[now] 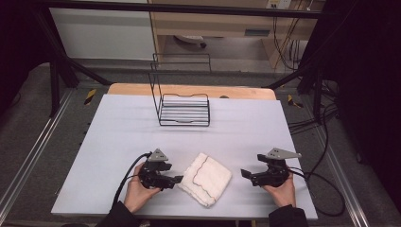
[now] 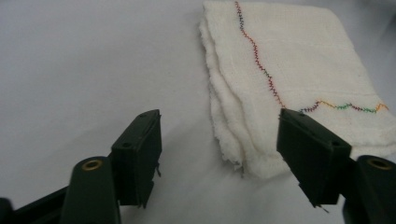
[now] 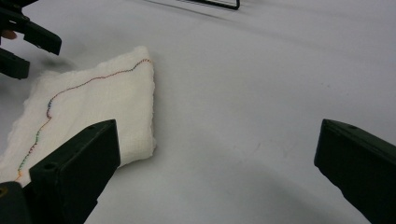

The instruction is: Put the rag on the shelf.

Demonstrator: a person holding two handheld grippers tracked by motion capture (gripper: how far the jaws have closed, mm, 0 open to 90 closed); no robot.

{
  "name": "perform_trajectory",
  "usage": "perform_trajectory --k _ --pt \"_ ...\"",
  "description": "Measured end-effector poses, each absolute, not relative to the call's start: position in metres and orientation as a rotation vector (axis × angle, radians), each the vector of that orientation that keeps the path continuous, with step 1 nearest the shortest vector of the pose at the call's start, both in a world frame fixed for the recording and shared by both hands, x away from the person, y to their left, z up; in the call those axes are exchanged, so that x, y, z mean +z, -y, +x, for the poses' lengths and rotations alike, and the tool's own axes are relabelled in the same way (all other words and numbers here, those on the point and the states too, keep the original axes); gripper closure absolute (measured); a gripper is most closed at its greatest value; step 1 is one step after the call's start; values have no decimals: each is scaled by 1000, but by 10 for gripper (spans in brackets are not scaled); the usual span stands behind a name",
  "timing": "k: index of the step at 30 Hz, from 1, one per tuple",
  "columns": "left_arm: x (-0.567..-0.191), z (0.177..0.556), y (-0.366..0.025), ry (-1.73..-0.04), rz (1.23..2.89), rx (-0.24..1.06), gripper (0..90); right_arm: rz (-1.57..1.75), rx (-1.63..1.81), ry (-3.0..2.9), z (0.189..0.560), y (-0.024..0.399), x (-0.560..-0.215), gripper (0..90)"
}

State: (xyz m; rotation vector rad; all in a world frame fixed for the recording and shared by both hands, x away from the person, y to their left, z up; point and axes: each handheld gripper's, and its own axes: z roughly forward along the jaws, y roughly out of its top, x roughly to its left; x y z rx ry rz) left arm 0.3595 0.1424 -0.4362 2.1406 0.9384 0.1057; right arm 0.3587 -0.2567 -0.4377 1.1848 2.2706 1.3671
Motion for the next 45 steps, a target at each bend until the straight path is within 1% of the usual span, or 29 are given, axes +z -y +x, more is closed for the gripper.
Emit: perform_trajectory --k 1,2,6,7,9,12,17,18,19,22,24,25,26,27,28,29,30,31,32,33,34,36,37,38,39,41,45 --pt "-438 360 -140 -947 2134 101 360 1178 1367 -2272 359 256 -438 9" --pt "-438 361 -138 -948 2138 93 406 1187 1368 -2275 359 254 -438 9" --pt "-443 361 -131 -960 2149 77 433 1181 1362 -2282 359 251 -438 11" --pt "-443 361 -130 -959 2159 91 463 1182 1361 -2283 359 249 -439 13" --pt "-444 360 -127 -962 2160 93 480 1182 1363 -2283 359 248 -439 15" --pt "-445 358 -124 -953 2171 105 548 1176 1367 -2284 359 241 -438 33" --pt "-446 357 -122 -964 2175 107 581 1181 1371 -2296 358 230 -439 84" --pt "-446 357 -122 -966 2176 105 585 1195 1374 -2302 358 227 -439 101" --pt "-446 357 -122 -968 2177 103 596 1200 1363 -2321 358 220 -441 141" --pt "-446 357 -122 -976 2179 93 624 1212 1317 -2349 358 211 -443 180" --pt "-446 356 -121 -985 2178 89 637 1226 1307 -2350 358 209 -443 189" --pt "-446 356 -121 -985 2179 84 656 1230 1307 -2353 357 207 -444 217" --pt "-446 356 -120 -986 2175 70 731 1235 1302 -2357 357 204 -446 253" --pt "-446 356 -121 -982 2173 29 774 1234 1305 -2359 357 203 -447 286" --pt "-446 356 -120 -994 2167 27 774 1234 1305 -2359 357 203 -447 286" --pt "-446 355 -119 -996 2163 34 776 1256 1311 -2368 356 202 -448 343" --pt "-446 355 -119 -997 2165 35 776 1256 1311 -2368 356 202 -448 343" --pt "-446 355 -119 -998 2168 32 781 1264 1296 -2375 356 200 -450 390" --pt "-446 355 -119 -1000 2165 33 781 1264 1296 -2375 356 200 -450 390" --pt "-446 355 -118 -1000 2166 37 793 1274 1272 -2380 356 199 -452 426" --pt "-445 354 -118 -997 2167 43 793 1274 1272 -2380 356 199 -452 426" --pt "-444 351 -116 -982 2182 74 812 1305 1258 -2389 356 198 -453 488" --pt "-444 351 -116 -982 2182 74 815 1305 1258 -2389 356 198 -453 488" --pt "-444 351 -116 -977 2186 87 818 1343 1261 -2403 356 196 -454 547" --pt "-444 350 -115 -974 2188 97 818 1343 1261 -2403 356 196 -454 547" --pt "-444 349 -115 -973 2188 111 823 1367 1260 -2422 356 194 -455 629" --pt "-444 348 -115 -976 2184 110 825 1377 1262 -2449 357 191 -454 728"
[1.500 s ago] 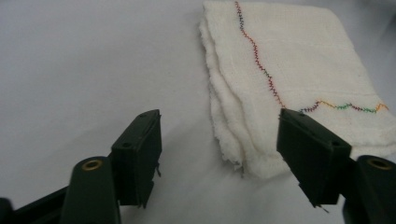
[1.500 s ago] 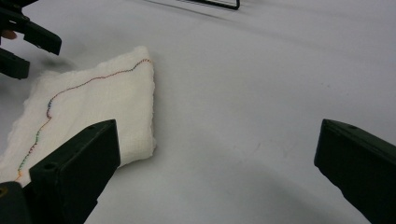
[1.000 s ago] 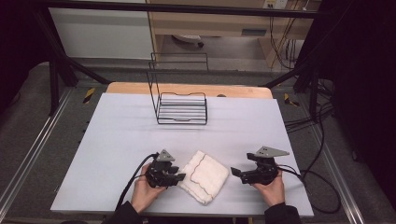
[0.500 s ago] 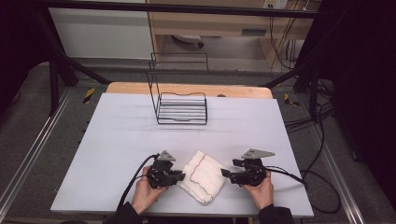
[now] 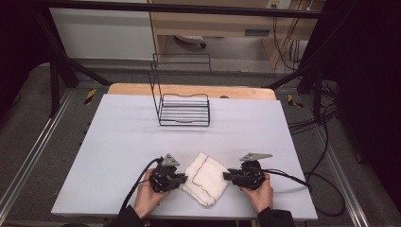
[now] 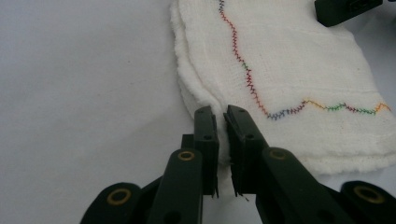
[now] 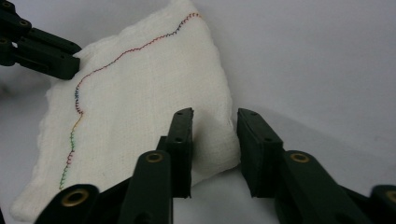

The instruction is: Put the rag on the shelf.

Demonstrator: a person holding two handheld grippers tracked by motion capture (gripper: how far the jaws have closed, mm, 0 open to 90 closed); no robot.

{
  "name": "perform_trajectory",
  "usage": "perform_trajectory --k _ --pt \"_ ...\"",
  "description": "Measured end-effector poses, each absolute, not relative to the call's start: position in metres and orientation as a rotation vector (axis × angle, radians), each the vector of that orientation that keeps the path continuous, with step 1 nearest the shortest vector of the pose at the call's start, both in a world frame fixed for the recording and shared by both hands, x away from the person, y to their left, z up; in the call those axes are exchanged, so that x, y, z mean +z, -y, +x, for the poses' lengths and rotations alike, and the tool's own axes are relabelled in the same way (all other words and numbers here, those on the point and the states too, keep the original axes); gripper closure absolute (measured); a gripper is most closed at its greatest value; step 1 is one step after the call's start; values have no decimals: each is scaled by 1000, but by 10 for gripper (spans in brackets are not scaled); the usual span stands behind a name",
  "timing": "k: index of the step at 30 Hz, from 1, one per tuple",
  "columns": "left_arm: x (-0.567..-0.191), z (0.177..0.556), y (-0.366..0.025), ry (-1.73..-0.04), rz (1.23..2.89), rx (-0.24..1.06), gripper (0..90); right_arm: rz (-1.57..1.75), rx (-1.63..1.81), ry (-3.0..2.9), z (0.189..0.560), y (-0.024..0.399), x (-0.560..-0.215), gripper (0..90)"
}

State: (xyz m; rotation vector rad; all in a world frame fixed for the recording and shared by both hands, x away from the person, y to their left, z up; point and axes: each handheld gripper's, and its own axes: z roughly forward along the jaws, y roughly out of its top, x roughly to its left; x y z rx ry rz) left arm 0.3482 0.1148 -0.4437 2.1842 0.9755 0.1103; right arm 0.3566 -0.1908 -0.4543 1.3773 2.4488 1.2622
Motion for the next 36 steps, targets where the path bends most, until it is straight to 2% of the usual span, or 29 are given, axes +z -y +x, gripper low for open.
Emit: perform_trajectory --k 6,16,18,19,20,21,24,25,26,27,28,29,31,32,36 --pt "-442 346 -118 -997 2176 90 829 1363 1261 -2443 358 188 -449 797" --pt "-440 334 -117 -990 2157 109 805 1301 1225 -2405 374 184 -446 790" --pt "-439 335 -118 -977 2159 121 743 1299 1228 -2400 373 184 -446 765" --pt "-438 335 -118 -970 2163 128 743 1307 1240 -2389 372 184 -445 735" --pt "-436 336 -119 -961 2165 137 654 1289 1274 -2364 371 186 -443 670" --pt "-434 337 -120 -956 2159 152 619 1286 1292 -2348 370 187 -442 611" --pt "-427 345 -124 -944 2146 168 541 1267 1314 -2330 368 188 -439 563" --pt "-425 348 -124 -941 2151 167 492 1258 1319 -2320 367 189 -438 514" --pt "-422 352 -125 -941 2154 166 421 1243 1318 -2298 365 192 -437 420" --pt "-421 356 -126 -937 2148 177 383 1238 1308 -2289 365 193 -436 376" --pt "-420 359 -126 -935 2143 184 356 1239 1296 -2288 364 193 -436 338" --pt "-419 363 -126 -940 2141 191 356 1239 1296 -2288 364 193 -436 338" --pt "-417 371 -126 -941 2127 183 274 1251 1335 -2279 363 199 -439 288" --pt "-417 375 -125 -944 2117 181 274 1251 1335 -2279 363 199 -439 288" --pt "-418 389 -118 -938 2134 202 206 1292 1337 -2263 362 208 -439 157"
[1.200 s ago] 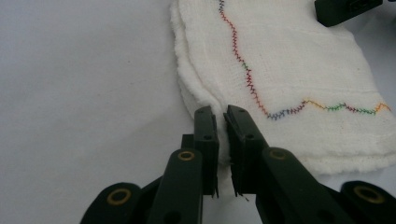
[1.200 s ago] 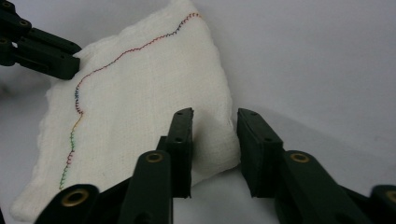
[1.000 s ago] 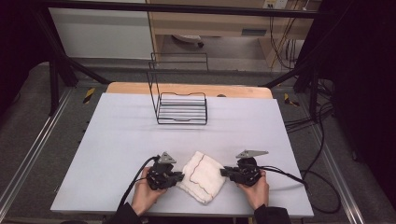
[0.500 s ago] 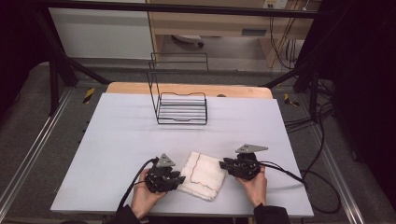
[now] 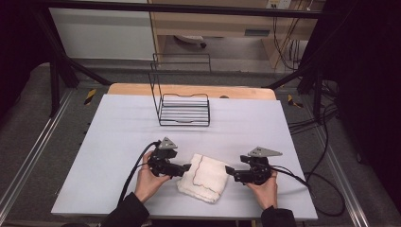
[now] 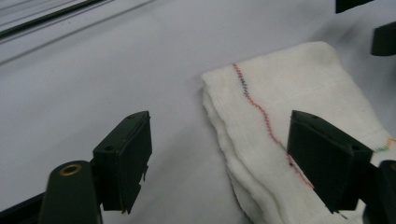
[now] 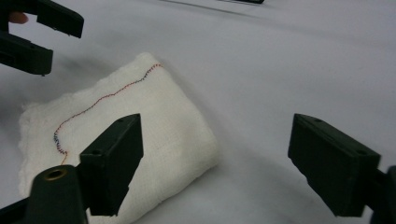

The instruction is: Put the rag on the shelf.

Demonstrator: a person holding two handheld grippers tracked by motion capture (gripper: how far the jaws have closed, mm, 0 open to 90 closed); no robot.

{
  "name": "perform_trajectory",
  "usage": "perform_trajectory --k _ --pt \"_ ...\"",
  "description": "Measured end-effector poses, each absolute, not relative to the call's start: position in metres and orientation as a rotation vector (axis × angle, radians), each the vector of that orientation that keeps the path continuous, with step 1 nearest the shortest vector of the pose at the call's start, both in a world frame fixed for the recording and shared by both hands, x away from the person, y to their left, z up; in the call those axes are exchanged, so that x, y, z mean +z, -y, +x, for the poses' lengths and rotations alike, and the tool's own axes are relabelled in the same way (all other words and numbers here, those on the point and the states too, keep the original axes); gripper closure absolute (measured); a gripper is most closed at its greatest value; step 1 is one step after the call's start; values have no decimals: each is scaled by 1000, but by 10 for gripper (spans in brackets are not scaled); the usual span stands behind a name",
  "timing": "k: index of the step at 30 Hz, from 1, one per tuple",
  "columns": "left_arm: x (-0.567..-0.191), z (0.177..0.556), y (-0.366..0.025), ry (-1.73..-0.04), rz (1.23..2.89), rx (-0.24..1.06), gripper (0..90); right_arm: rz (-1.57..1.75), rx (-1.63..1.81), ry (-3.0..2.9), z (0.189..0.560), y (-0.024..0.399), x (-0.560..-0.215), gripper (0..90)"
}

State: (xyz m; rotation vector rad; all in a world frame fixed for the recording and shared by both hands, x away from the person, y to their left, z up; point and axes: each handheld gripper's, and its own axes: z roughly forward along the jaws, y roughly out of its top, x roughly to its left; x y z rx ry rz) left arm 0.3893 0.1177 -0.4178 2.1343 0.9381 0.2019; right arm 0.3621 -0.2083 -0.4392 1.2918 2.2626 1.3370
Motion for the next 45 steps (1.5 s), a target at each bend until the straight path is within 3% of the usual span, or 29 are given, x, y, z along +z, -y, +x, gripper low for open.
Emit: perform_trajectory --k 7,14,18,28,37,38,39,45 --pt "-426 414 -99 -953 2151 207 225 1277 1315 -2271 360 212 -441 69" --pt "-435 427 -82 -955 2199 205 349 1276 1299 -2286 359 212 -441 28" --pt "-440 429 -77 -960 2215 197 473 1274 1294 -2284 359 213 -441 27" --pt "-444 427 -70 -965 2197 138 664 1274 1294 -2282 360 213 -440 27" --pt "-444 428 -70 -978 2195 102 679 1294 1304 -2287 360 212 -440 27" --pt "-444 428 -70 -980 2194 94 691 1285 1310 -2284 361 212 -441 28" --pt "-444 429 -71 -974 2192 72 790 1293 1324 -2280 362 211 -441 35" --pt "-444 425 -67 -953 2202 109 805 1316 1354 -2274 366 208 -443 120"
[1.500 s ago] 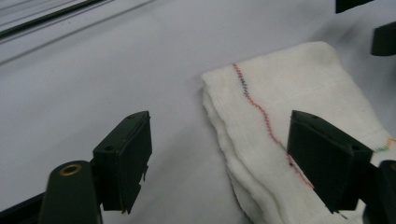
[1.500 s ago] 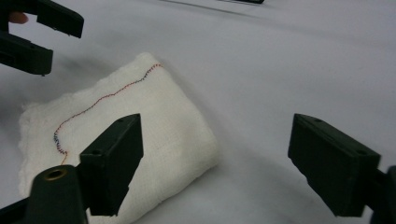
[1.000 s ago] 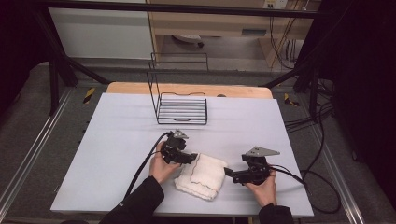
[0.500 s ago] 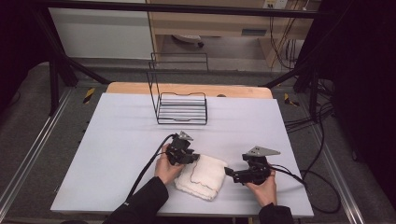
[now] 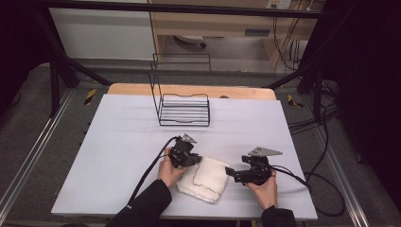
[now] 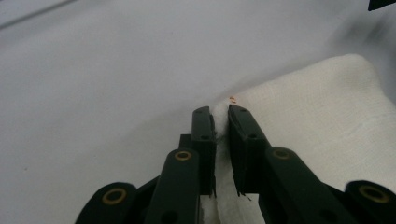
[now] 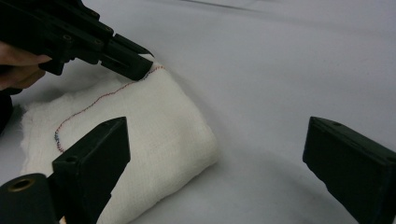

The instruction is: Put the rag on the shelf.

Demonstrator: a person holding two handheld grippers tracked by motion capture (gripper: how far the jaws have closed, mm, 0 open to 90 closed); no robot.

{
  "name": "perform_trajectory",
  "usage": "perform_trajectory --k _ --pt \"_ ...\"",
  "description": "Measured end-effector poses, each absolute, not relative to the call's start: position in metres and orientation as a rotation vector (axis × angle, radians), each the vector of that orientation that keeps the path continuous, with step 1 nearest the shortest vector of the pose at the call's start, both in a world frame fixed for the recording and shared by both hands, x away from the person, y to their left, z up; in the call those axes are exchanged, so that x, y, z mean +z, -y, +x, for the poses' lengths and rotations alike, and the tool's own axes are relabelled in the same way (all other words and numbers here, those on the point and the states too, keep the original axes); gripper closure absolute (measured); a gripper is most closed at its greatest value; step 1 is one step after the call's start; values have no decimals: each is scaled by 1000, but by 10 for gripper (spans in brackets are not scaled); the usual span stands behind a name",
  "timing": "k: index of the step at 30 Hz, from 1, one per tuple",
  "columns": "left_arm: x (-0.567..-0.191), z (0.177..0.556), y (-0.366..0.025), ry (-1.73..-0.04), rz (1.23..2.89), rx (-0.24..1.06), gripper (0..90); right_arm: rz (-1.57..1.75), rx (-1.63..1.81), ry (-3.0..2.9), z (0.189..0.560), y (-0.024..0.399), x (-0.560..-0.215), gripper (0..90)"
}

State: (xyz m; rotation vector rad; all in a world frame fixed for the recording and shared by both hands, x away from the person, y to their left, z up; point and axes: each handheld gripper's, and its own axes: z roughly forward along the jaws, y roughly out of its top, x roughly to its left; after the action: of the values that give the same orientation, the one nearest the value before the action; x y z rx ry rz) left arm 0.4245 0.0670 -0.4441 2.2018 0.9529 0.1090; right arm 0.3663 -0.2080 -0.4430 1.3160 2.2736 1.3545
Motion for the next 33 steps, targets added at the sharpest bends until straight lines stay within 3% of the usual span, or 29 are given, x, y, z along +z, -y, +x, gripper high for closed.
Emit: perform_trajectory --k 10,13,18,25,33 --pt "-446 420 -65 -919 2209 167 807 1342 1253 -2297 371 195 -448 343" --pt "-446 419 -66 -916 2201 165 806 1348 1215 -2316 371 193 -452 463" --pt "-447 419 -67 -886 2203 175 805 1367 1211 -2326 370 192 -454 527" --pt "-449 419 -68 -875 2194 173 803 1450 1256 -2353 370 188 -456 719" --pt "-451 419 -72 -903 2146 146 820 1478 1275 -2357 370 188 -455 795"
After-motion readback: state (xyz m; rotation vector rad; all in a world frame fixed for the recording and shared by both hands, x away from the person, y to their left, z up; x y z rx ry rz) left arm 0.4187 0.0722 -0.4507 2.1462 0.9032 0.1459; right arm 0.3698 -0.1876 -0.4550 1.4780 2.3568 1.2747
